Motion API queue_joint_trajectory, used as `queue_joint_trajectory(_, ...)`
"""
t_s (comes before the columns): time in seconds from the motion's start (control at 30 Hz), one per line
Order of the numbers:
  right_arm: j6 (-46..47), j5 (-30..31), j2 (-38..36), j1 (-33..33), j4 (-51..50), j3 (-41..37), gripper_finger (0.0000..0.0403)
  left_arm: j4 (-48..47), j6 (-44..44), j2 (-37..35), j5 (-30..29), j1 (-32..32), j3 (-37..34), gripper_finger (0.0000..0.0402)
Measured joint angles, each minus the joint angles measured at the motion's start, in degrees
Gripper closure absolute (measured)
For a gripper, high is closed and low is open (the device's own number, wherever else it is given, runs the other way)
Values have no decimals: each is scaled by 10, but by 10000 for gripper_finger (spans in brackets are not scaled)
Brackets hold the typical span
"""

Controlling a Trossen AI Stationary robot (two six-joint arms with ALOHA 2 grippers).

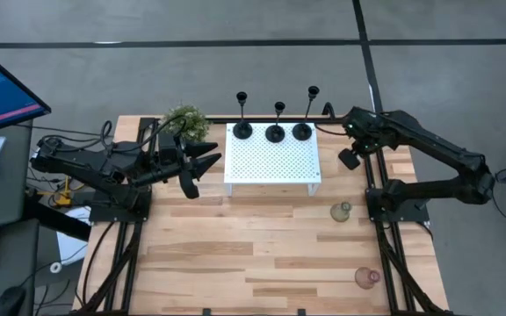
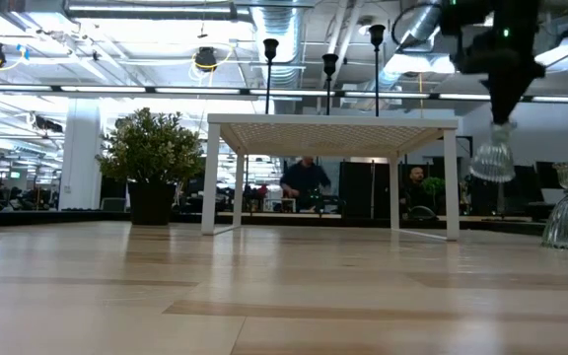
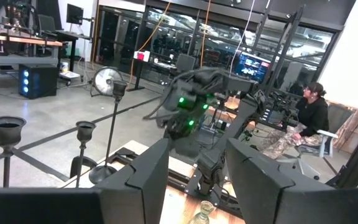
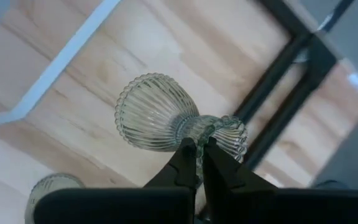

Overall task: Pick & Place candle stick holders
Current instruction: Put the top green candle holder on the shelf aligned with the left black candle holder

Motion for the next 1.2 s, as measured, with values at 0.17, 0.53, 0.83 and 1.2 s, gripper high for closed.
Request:
queue_joint_trajectory(0.17, 7, 48, 23, 34, -61, 92, 402, 0, 0, 0, -2, 0, 0, 242)
queue_joint_trajectory(0.53, 21, 81, 107, 143, -109, 269, 402, 0, 0, 0, -2, 0, 0, 242)
queue_joint_trajectory(0.83, 14, 110, 230, 275, -109, 402, 402, 0, 0, 0, -2, 0, 0, 242)
queue_joint_trajectory(1.2, -116, 135, 435, 331, -87, 578, 402, 0, 0, 0, -2, 0, 0, 242)
